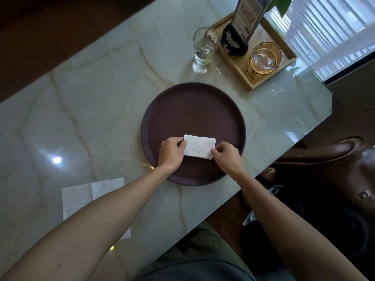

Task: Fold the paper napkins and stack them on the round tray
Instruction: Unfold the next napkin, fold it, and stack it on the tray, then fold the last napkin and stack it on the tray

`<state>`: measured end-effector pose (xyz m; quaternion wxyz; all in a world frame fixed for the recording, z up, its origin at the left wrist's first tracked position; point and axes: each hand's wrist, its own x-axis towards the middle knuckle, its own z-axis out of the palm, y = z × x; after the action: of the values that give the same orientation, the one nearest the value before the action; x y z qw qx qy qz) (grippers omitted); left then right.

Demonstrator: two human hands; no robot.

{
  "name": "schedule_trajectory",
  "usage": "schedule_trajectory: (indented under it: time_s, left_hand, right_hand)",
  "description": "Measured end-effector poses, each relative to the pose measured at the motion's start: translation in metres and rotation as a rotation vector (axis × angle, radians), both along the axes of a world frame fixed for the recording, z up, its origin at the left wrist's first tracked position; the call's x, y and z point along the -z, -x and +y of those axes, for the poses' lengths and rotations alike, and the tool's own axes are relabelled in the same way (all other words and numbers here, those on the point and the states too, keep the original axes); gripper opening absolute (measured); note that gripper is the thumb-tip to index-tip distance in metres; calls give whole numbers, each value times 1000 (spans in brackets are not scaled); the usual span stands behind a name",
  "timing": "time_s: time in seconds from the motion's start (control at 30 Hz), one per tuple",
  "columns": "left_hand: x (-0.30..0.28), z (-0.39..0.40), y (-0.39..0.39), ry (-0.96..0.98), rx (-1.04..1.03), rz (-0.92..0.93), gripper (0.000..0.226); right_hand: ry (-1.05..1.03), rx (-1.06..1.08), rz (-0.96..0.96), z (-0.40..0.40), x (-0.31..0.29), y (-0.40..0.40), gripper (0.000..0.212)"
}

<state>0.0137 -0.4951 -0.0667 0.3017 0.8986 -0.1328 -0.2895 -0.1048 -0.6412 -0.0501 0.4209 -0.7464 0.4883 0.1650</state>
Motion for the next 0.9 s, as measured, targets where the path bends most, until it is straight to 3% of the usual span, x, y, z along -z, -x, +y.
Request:
schedule_trajectory:
  time_s: [0.13, 0.27, 0.43, 0.63, 0.9]
  left_hand:
    - [-5, 6, -5, 10, -91, 48, 30]
    - [-12, 29, -20, 40, -128, 47, 29]
    - [-27, 84, -48, 71, -222, 73, 22]
    - [-46, 177, -61, 54, -395, 88, 21]
    - [-50, 296, -43, -17, -578, 109, 58]
  right_hand:
    - [120, -46, 52, 3, -12, 3, 15]
    - [172, -92, -27, 19, -28, -12, 18]
    - [98, -195, -203, 56, -46, -50, 15]
    - [41, -445, -193, 122, -52, -84, 15]
    - [-134, -482, -133, 218, -41, -96, 46]
